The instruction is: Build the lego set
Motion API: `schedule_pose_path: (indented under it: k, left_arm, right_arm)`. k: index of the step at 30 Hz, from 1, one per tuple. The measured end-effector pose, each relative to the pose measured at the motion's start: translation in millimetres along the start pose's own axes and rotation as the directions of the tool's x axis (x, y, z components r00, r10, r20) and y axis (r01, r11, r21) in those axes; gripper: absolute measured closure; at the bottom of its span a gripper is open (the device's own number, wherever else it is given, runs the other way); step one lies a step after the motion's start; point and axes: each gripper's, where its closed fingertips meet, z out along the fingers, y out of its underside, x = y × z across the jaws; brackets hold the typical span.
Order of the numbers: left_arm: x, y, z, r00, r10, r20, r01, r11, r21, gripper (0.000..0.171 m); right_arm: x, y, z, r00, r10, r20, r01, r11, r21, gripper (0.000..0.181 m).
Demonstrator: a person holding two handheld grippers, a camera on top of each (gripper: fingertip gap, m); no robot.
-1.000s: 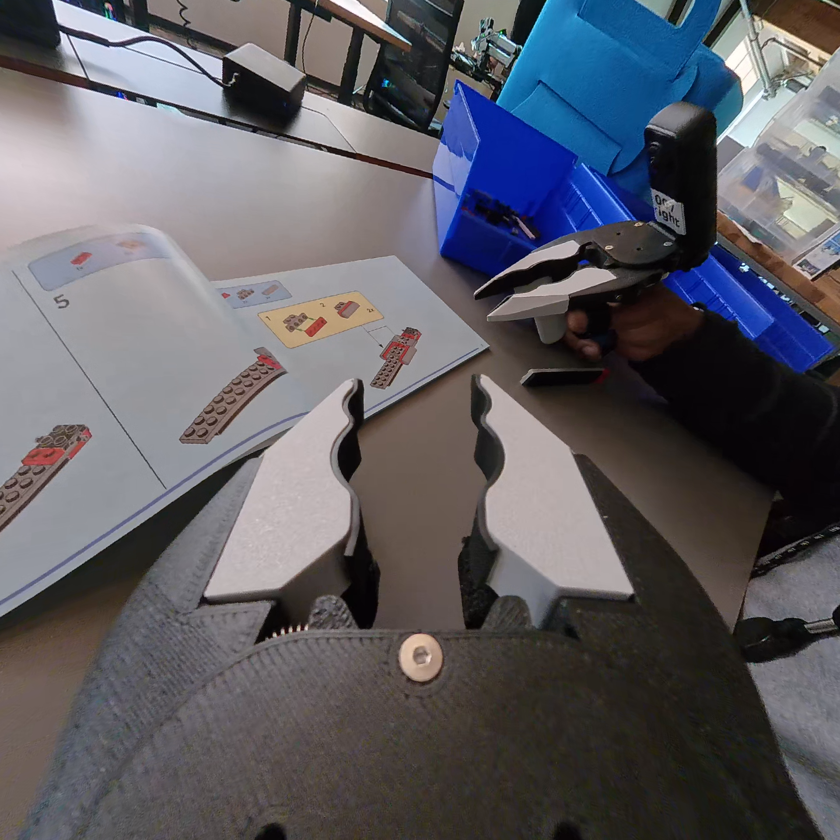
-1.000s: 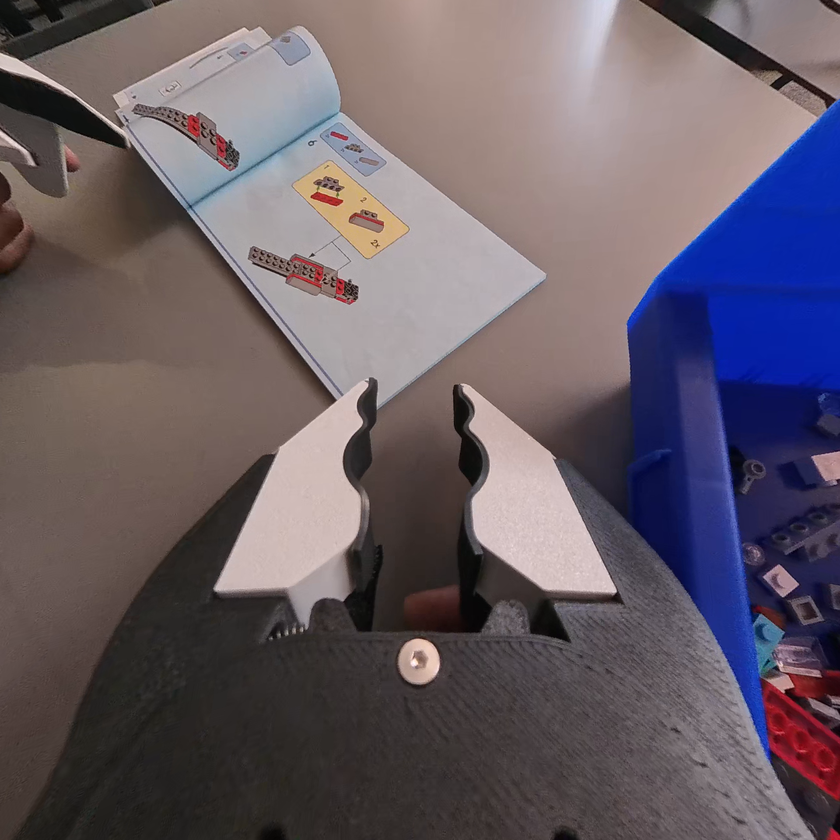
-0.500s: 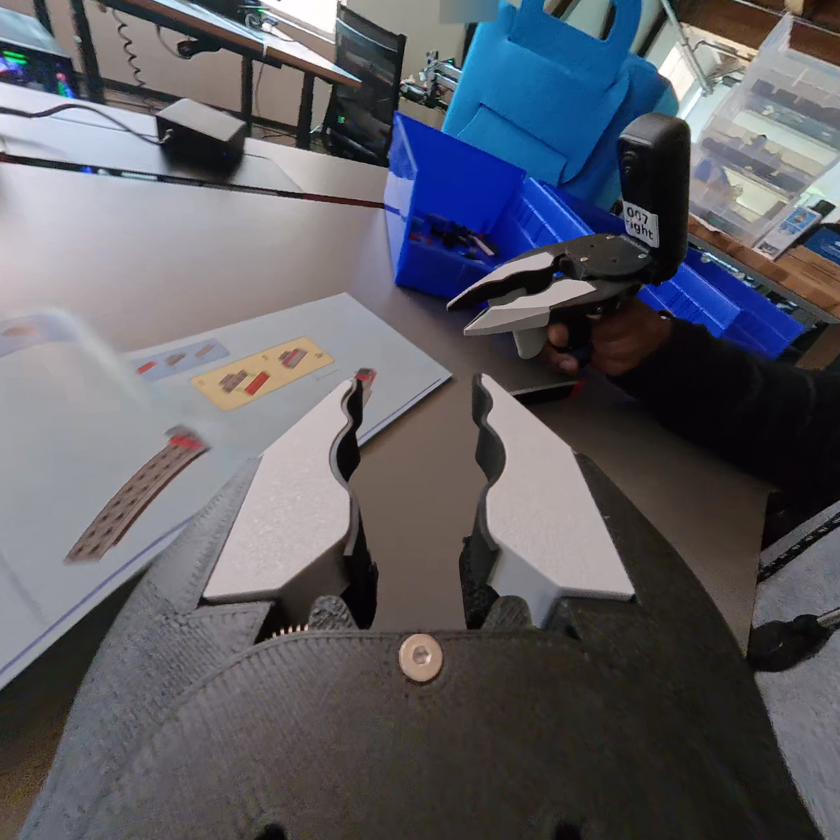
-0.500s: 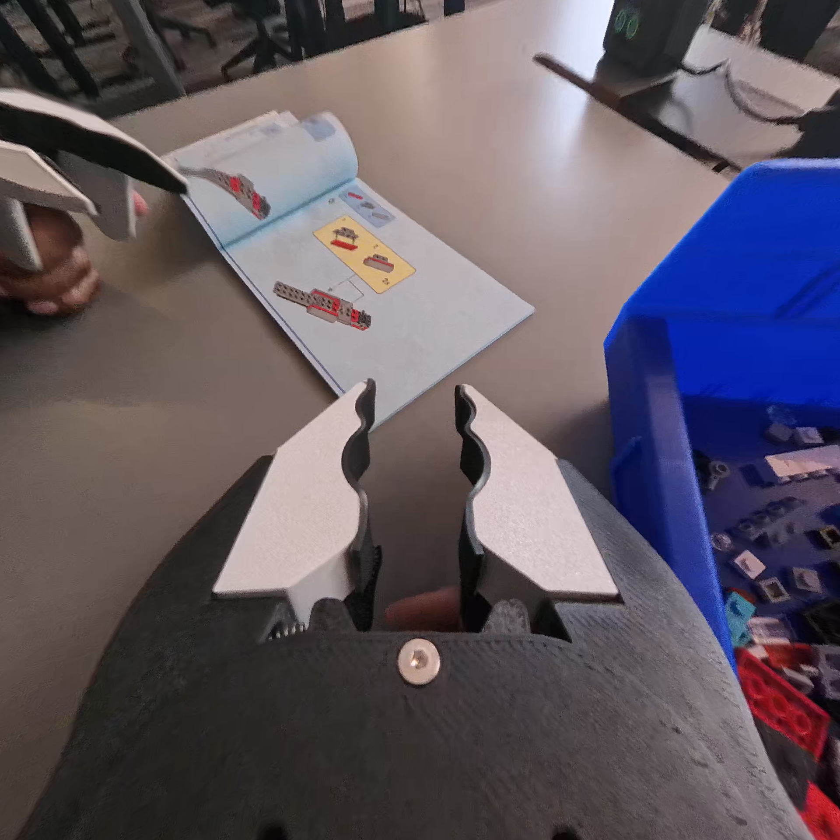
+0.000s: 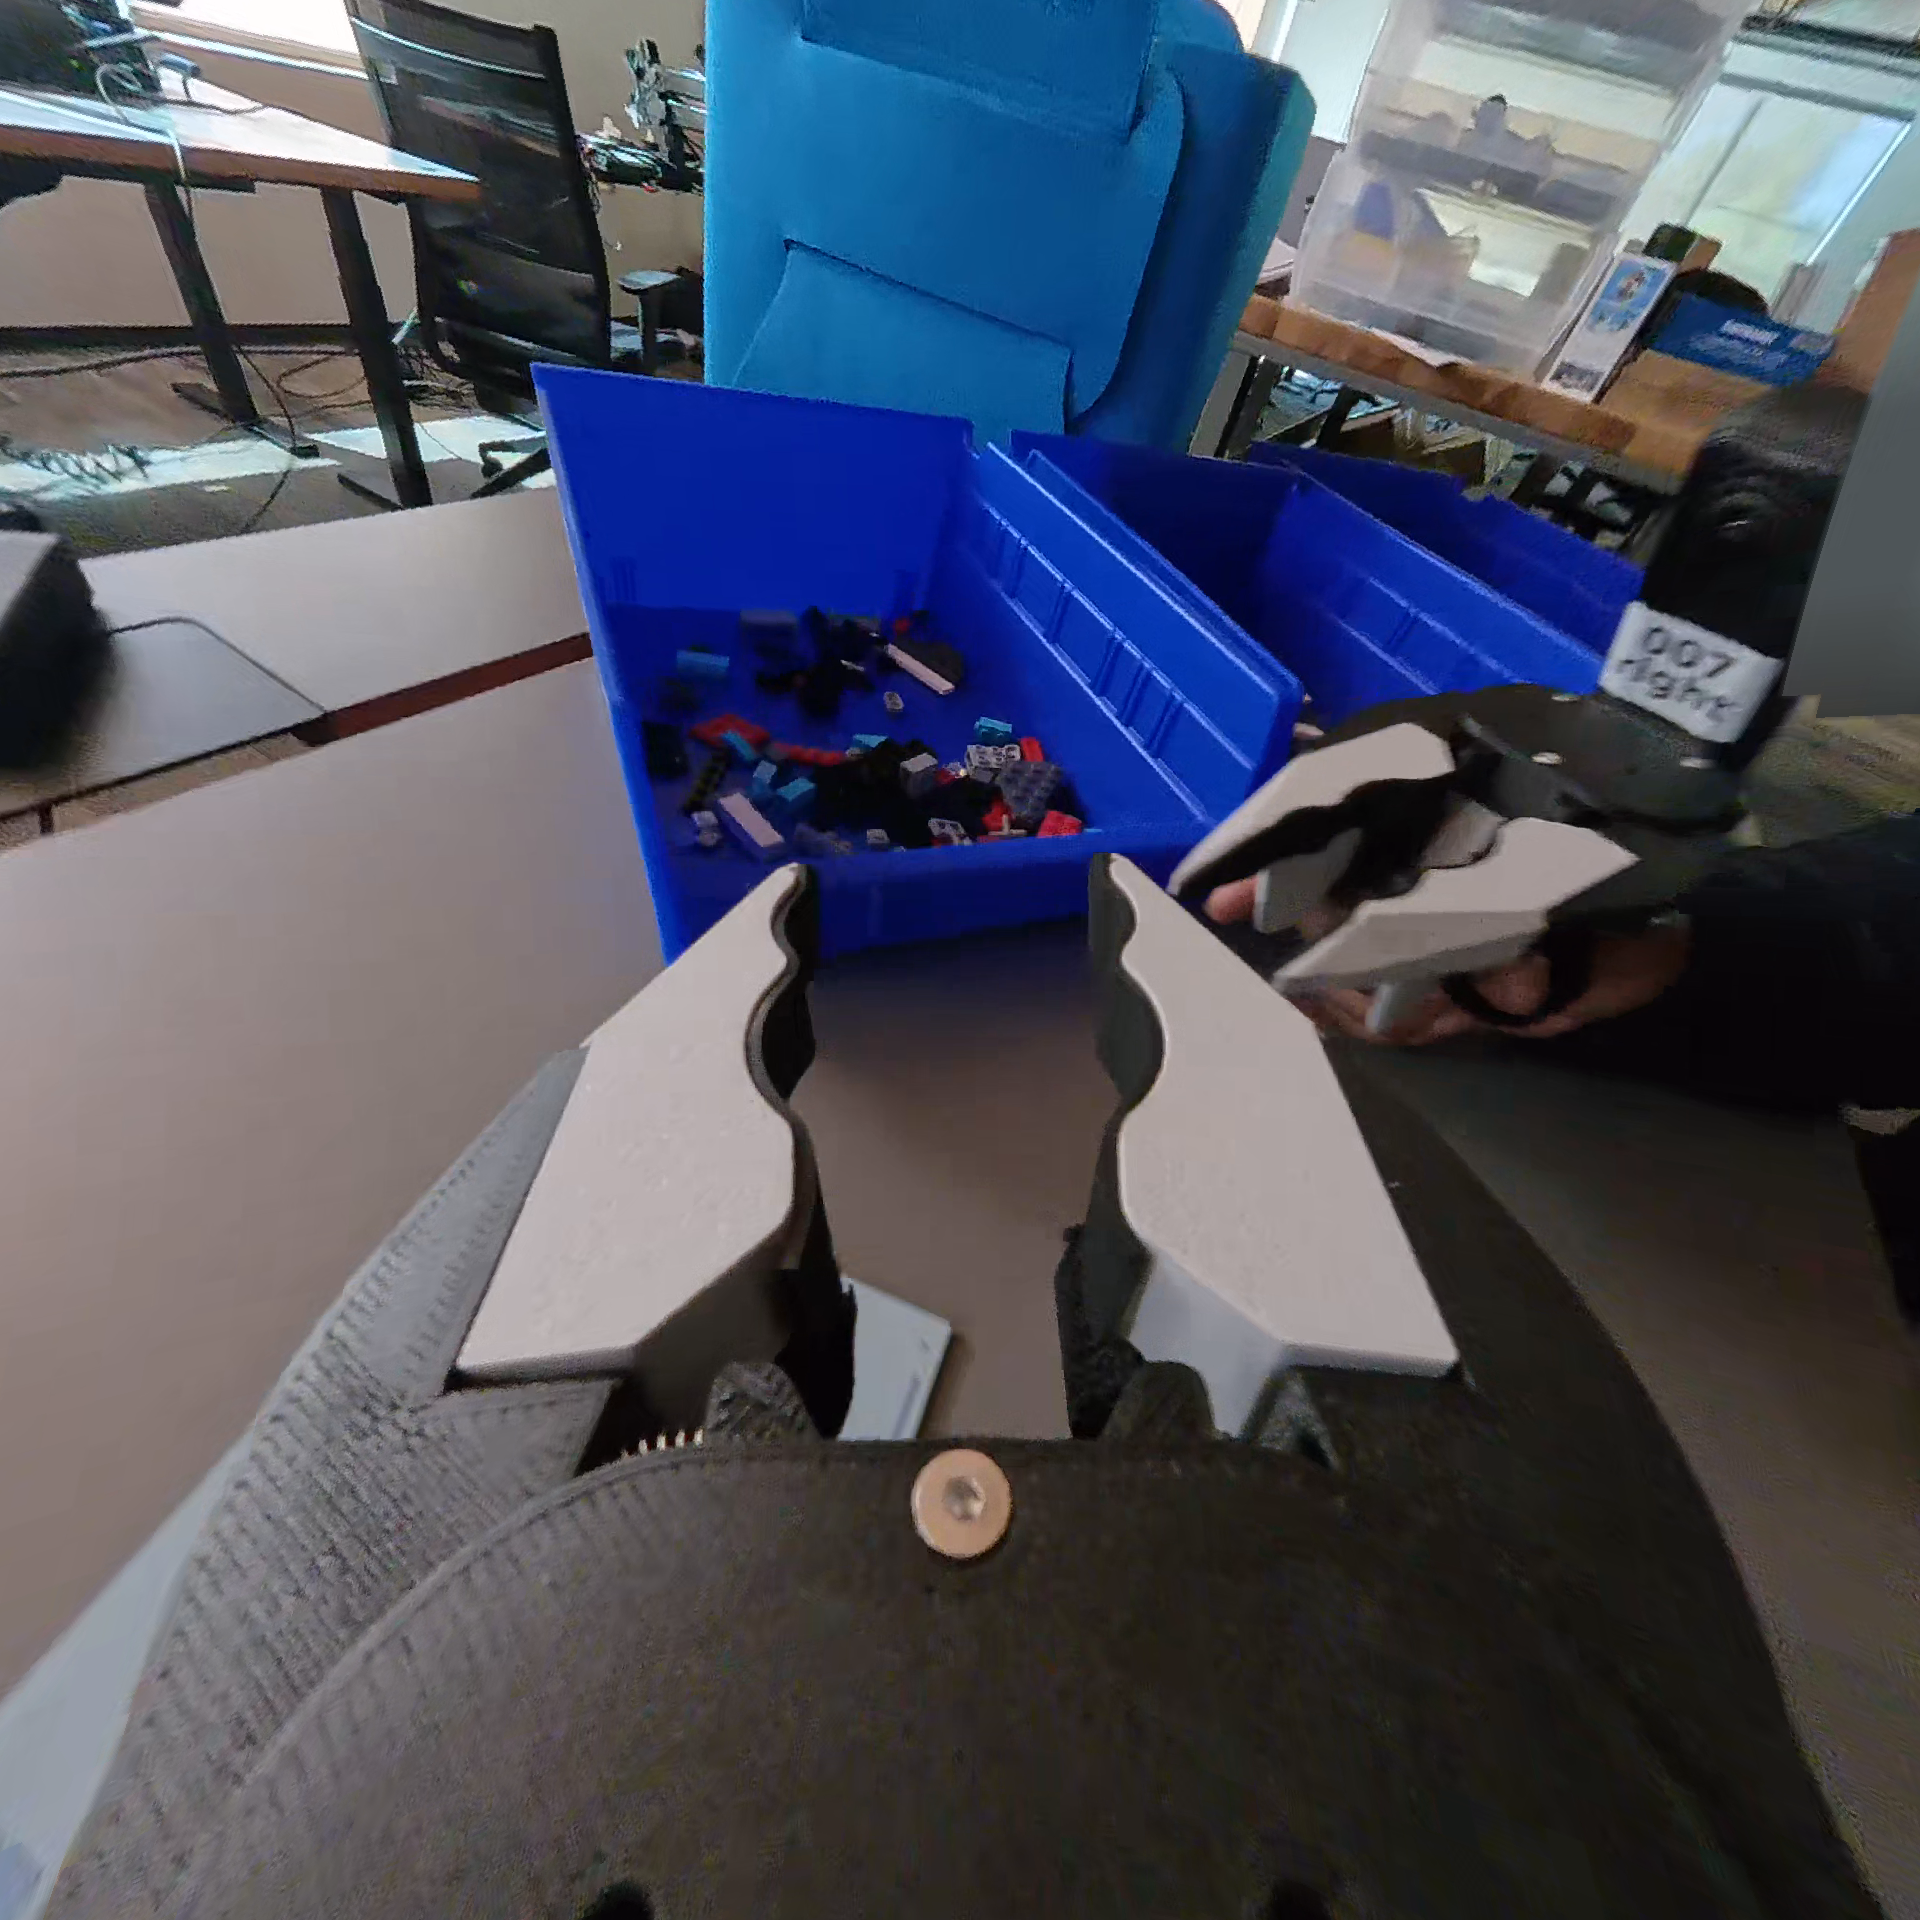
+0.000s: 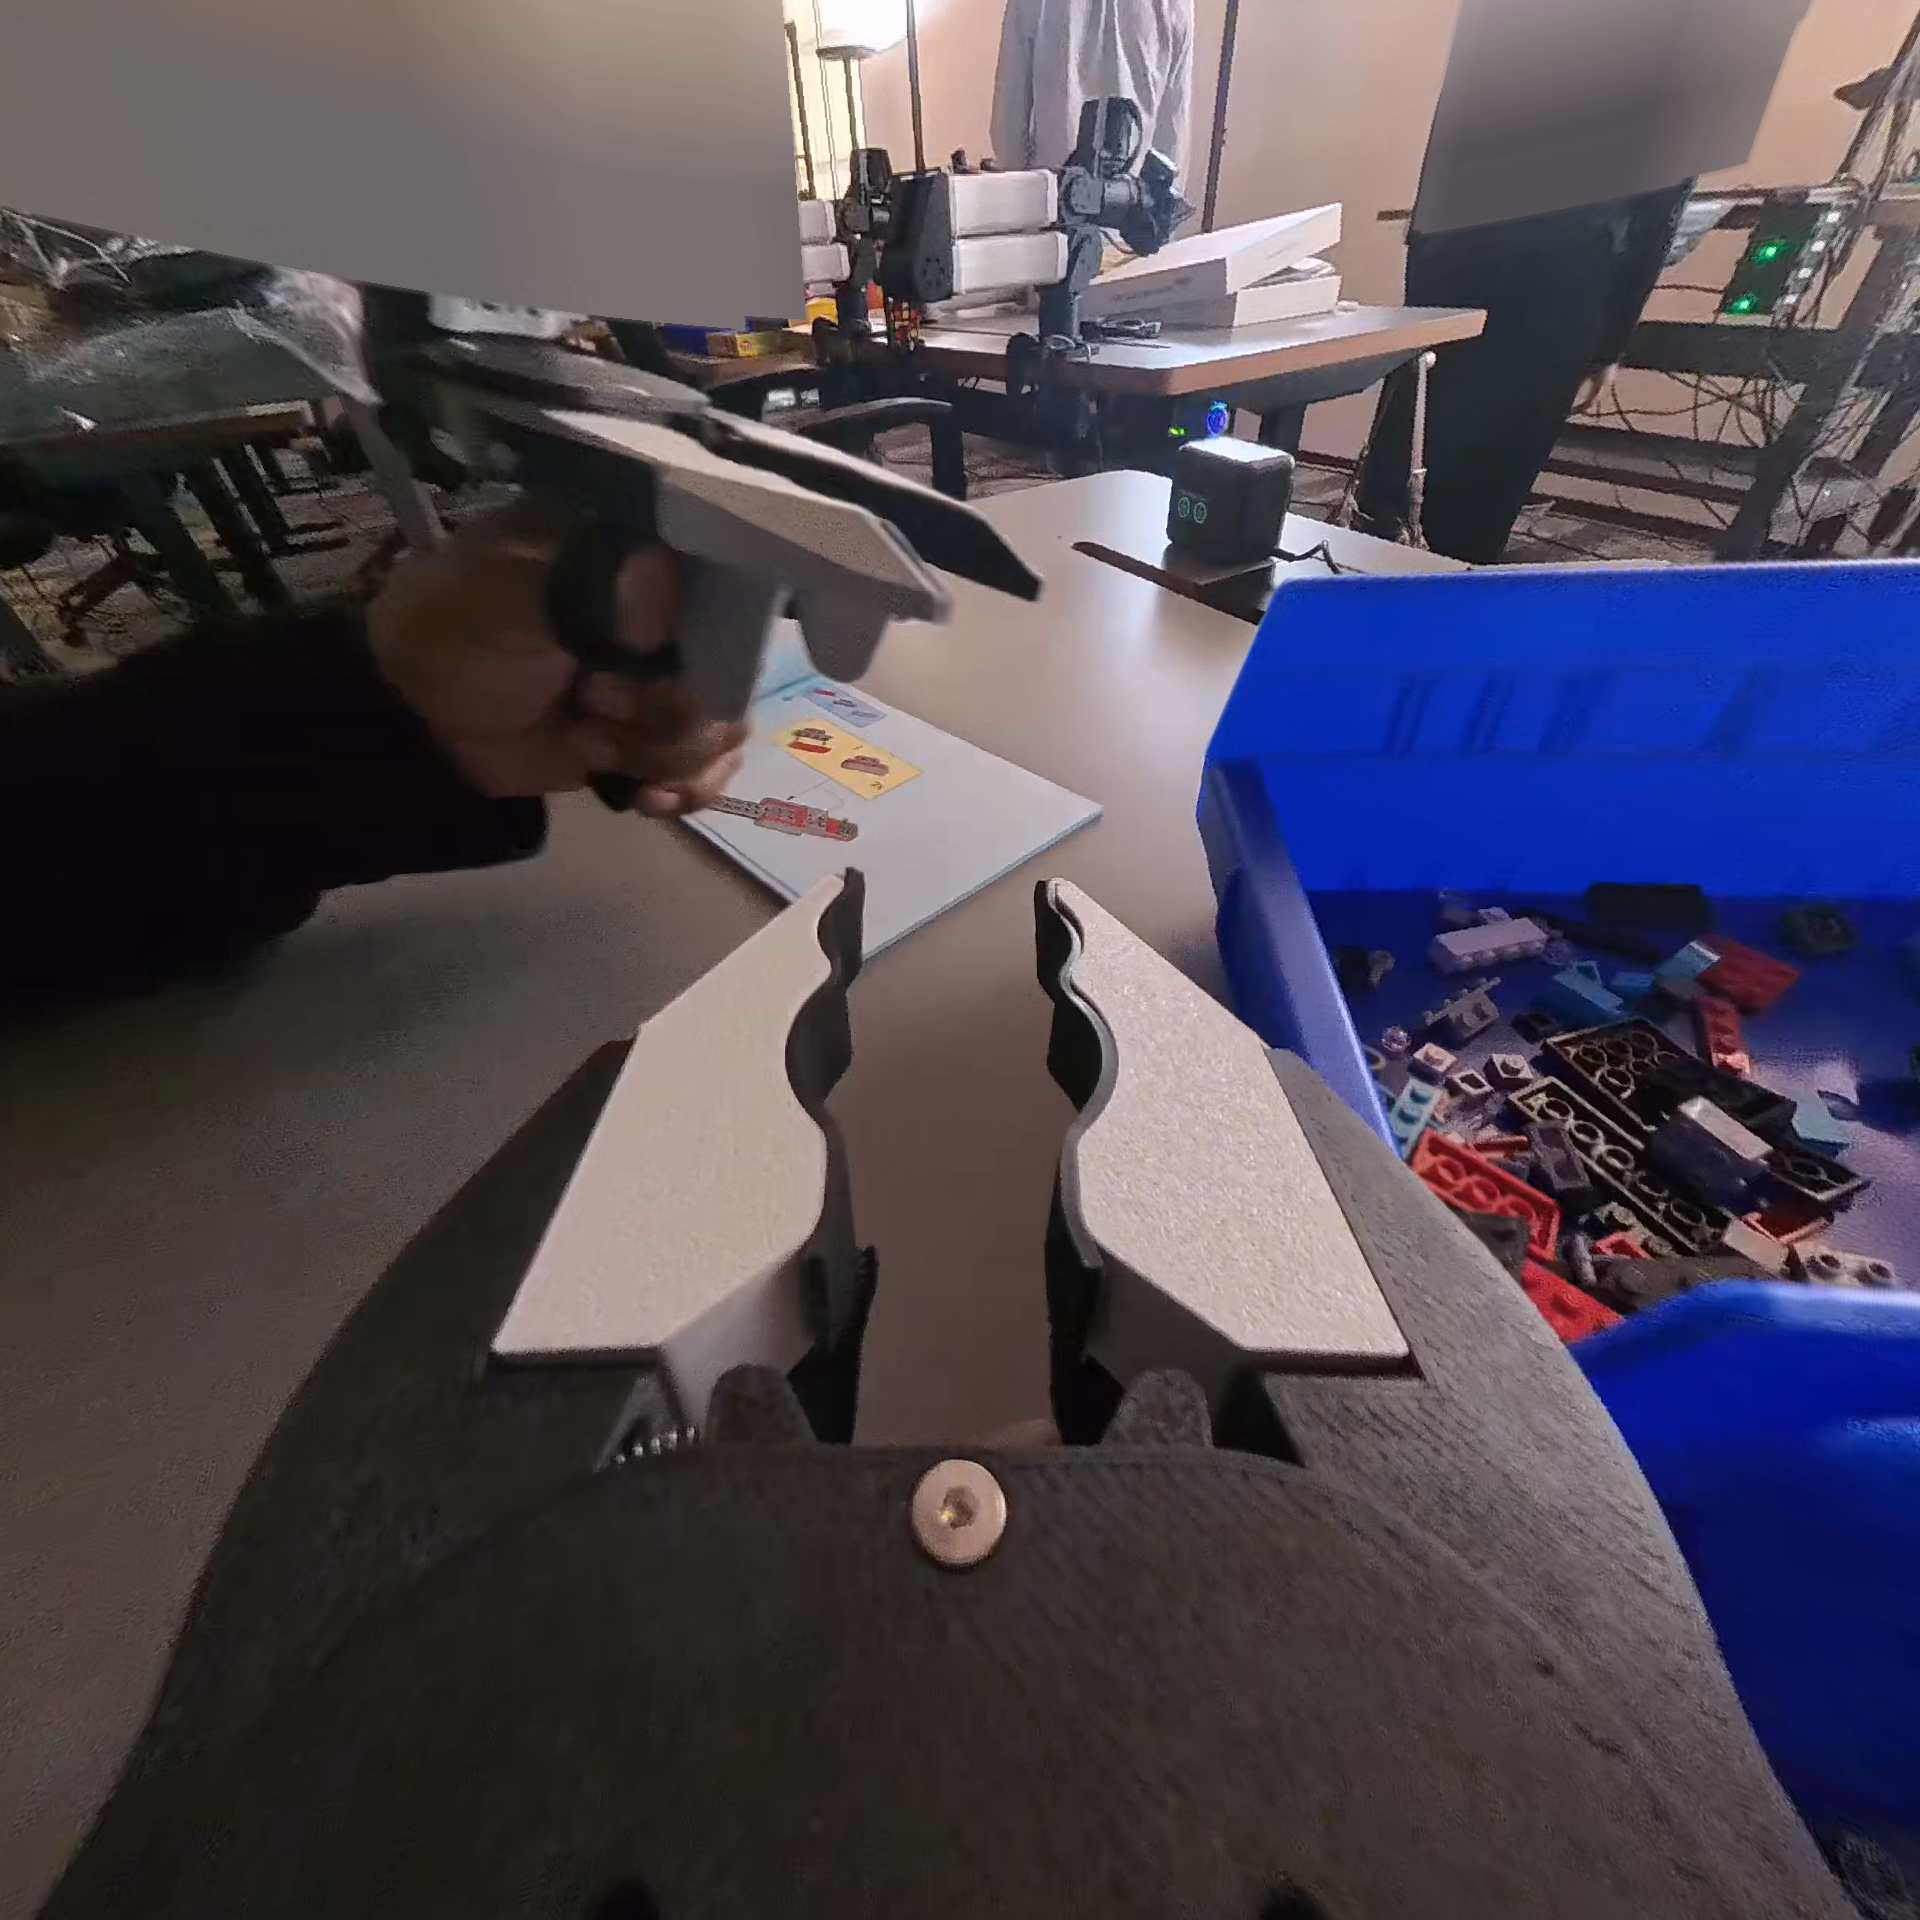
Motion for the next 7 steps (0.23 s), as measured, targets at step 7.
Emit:
schedule_pose_path:
  k: [7]
  left_arm:
    - [-7, 20, 19, 0.996, 0.061, 0.068, -0.061, 0.998, -0.006, 0.122]
  right_arm:
    - [1, -2, -22, 0.999, 0.025, 0.029, -0.026, 0.999, 0.045, 0.147]
